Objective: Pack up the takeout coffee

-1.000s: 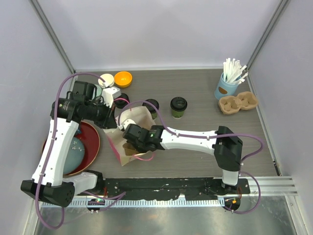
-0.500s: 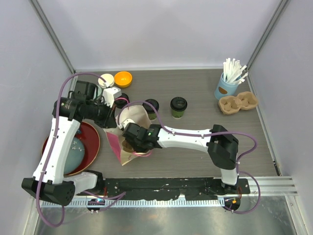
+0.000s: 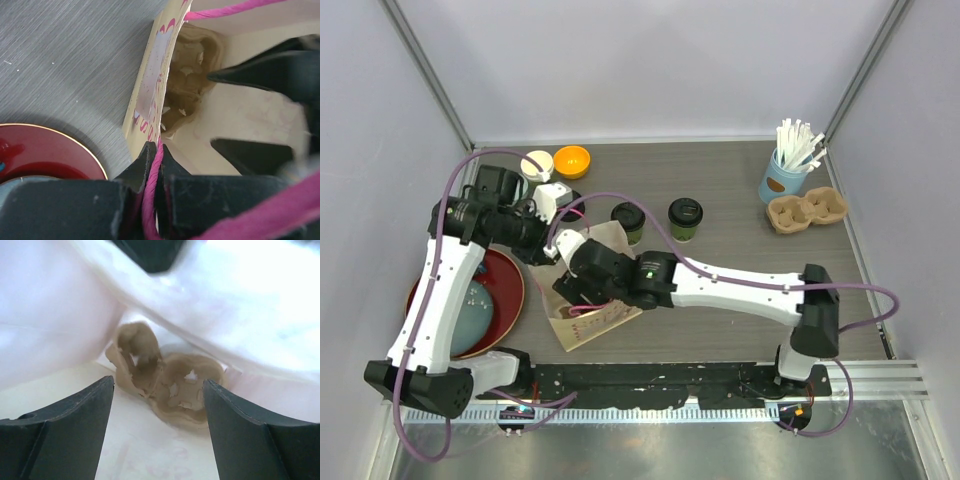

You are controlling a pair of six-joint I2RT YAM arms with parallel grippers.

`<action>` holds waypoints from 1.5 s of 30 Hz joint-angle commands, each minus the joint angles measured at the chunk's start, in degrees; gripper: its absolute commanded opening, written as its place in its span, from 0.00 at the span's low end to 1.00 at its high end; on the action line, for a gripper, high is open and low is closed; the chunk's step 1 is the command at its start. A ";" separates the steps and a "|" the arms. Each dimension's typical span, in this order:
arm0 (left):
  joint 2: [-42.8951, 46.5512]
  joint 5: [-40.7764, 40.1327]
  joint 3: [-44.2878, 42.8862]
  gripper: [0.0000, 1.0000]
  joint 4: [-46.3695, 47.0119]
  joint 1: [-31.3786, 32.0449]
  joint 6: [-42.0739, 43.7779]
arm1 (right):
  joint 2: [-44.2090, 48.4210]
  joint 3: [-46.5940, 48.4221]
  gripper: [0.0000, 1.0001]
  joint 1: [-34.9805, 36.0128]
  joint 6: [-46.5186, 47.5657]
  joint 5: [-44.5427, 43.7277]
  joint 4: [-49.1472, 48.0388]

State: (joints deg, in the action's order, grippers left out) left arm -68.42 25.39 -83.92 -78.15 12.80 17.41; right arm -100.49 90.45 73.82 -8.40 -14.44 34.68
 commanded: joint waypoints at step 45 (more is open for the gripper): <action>1.36 7.04 -4.76 0.00 -9.74 0.30 8.16 | 21.38 -2.03 0.79 -2.72 5.41 2.71 -11.29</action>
State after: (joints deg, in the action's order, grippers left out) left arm -69.12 29.82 -85.23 -78.11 12.91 21.54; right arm -83.24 89.86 71.37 -3.40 -17.78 22.81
